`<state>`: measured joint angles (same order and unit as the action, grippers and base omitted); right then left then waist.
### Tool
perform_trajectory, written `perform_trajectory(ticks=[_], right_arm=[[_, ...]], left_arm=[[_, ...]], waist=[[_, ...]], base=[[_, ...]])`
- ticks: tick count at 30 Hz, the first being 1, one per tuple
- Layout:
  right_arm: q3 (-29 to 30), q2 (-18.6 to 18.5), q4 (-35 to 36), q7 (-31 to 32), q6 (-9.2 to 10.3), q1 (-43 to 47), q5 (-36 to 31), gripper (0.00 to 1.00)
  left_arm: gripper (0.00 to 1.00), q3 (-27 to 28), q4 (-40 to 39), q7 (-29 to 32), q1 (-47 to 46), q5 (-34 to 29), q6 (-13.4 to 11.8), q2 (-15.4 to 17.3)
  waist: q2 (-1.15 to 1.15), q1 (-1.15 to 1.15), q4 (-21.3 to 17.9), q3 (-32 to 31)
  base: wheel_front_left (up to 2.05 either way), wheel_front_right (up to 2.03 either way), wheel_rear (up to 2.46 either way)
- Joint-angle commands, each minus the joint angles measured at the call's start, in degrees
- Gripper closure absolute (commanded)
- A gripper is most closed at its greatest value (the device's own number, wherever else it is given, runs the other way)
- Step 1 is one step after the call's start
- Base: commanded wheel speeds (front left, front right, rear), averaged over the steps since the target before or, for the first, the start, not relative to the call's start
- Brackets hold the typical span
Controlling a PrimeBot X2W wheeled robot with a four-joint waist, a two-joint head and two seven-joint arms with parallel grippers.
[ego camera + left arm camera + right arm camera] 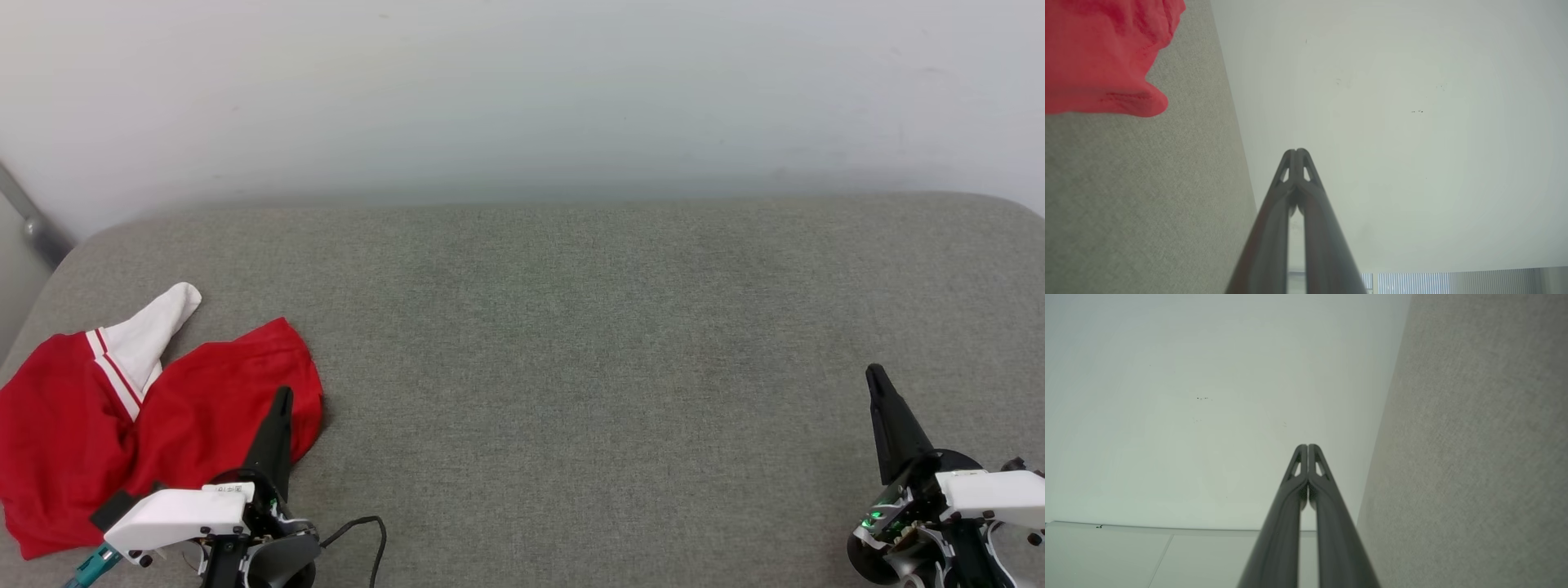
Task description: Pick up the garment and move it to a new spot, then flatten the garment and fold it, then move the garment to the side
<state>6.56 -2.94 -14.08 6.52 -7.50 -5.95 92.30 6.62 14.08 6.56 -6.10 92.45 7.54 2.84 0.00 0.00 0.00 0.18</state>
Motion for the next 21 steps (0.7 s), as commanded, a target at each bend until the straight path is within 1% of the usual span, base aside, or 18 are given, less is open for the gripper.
perform_trajectory(ticks=[1, 21], right_arm=[[0.0, 0.2, -0.1, 0.0, 0.02, -0.6, 0.2, 1.0], [0.0, 0.2, -0.1, 0.0, 0.02, -0.6, 0.2, 1.0]], left_arm=[[1.0, 0.1, 0.0, 0.1, -0.3, -0.1, 0.2, -0.1], [1.0, 0.1, 0.0, 0.1, -0.3, -0.1, 0.2, -0.1]], waist=[[0.0, 0.0, 0.0, 0.0], [0.0, 0.0, 0.0, 0.0]], base=[[0.0, 0.0, 0.0], [0.0, 0.0, 0.0]])
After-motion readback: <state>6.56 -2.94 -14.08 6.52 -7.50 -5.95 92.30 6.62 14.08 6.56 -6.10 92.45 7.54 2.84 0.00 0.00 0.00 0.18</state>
